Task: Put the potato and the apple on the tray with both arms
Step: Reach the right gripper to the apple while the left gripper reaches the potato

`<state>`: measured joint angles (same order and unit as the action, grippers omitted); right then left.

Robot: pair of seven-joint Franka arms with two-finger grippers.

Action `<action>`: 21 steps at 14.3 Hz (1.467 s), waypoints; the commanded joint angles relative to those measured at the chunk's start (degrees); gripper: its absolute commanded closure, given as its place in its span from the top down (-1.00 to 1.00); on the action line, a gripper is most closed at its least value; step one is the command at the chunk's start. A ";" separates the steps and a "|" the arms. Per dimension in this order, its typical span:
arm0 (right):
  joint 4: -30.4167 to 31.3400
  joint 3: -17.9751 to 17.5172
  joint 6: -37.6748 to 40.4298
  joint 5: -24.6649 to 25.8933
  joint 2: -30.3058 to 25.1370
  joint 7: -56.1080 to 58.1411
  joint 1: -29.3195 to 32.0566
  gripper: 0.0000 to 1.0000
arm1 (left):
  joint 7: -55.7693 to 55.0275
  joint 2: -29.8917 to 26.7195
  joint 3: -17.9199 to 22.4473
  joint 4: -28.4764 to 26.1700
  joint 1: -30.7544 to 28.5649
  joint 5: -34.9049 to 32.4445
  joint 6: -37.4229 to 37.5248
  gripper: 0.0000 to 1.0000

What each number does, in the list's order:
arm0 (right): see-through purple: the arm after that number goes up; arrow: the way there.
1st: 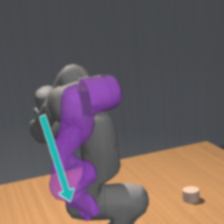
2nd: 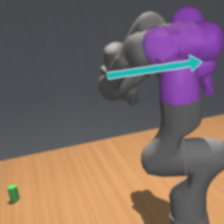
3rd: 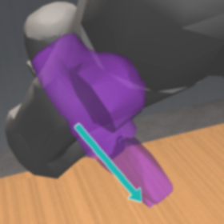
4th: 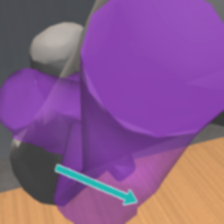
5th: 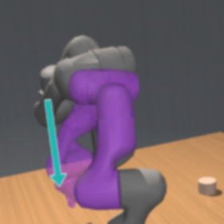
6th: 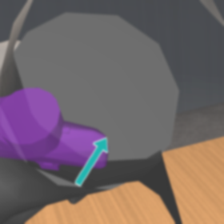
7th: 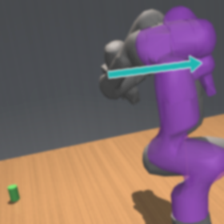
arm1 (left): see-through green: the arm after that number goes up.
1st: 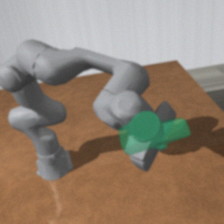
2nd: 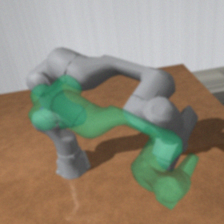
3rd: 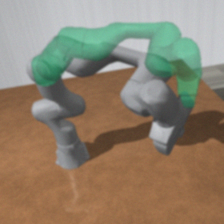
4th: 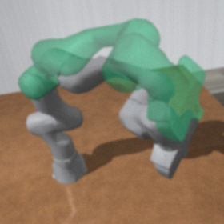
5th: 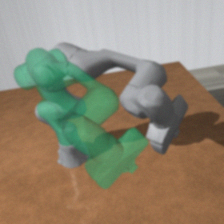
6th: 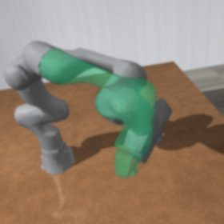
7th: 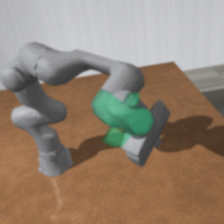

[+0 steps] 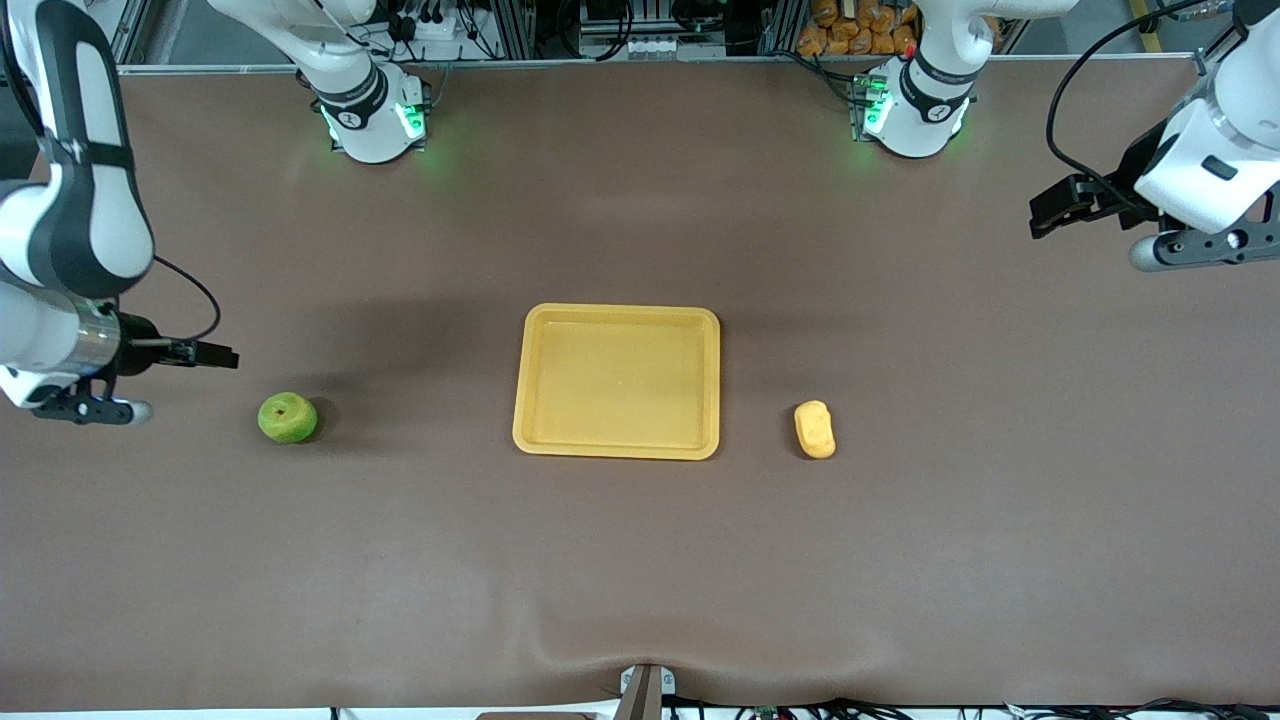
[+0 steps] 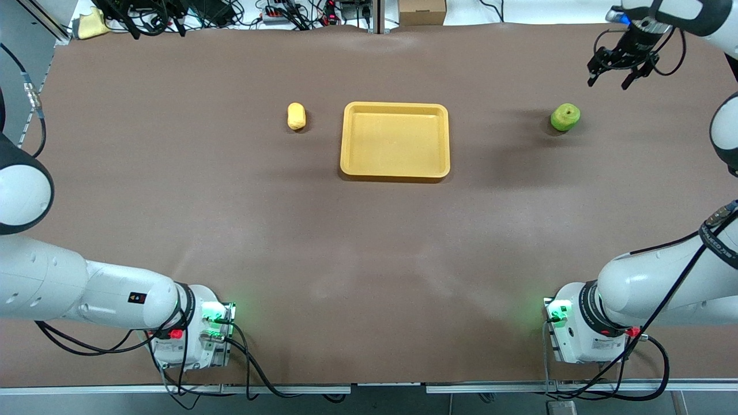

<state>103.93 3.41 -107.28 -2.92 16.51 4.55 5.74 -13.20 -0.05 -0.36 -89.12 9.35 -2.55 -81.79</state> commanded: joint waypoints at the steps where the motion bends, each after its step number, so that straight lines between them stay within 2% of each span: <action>1: -0.40 -1.04 -1.18 0.38 2.29 0.54 1.90 1.00 | 0.90 1.36 -0.34 0.00 0.84 0.80 -0.65 1.00; 5: -0.13 -1.04 -5.48 0.38 4.75 0.63 1.73 1.00 | 0.90 3.04 -0.52 -1.84 0.84 0.88 -4.07 1.00; 8: 0.56 -1.13 -9.60 0.38 6.77 0.54 0.76 1.00 | 0.63 3.04 -1.74 -6.84 0.93 1.06 -10.39 1.00; 10: 3.45 -1.21 -14.77 0.38 6.78 0.63 -0.03 1.00 | 0.02 3.56 -3.15 -9.13 1.02 1.06 -13.64 1.00; 12: 6.44 -1.21 -21.72 0.46 6.86 0.63 -0.56 1.00 | -0.77 5.49 -3.86 -9.50 1.02 1.06 -15.32 1.00; 14: 7.69 -1.21 -25.33 0.46 7.47 0.54 -1.34 1.00 | -2.87 7.42 -4.56 -9.50 1.11 1.06 -17.08 1.00; 21: 7.60 -1.21 -31.06 0.38 12.66 -0.16 -0.91 1.00 | -16.31 15.07 -7.29 -9.32 1.20 1.67 -26.31 1.00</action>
<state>111.71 2.31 -137.43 -2.93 28.18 4.80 4.64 -25.86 13.39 -7.22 -98.72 10.62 -2.27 -106.07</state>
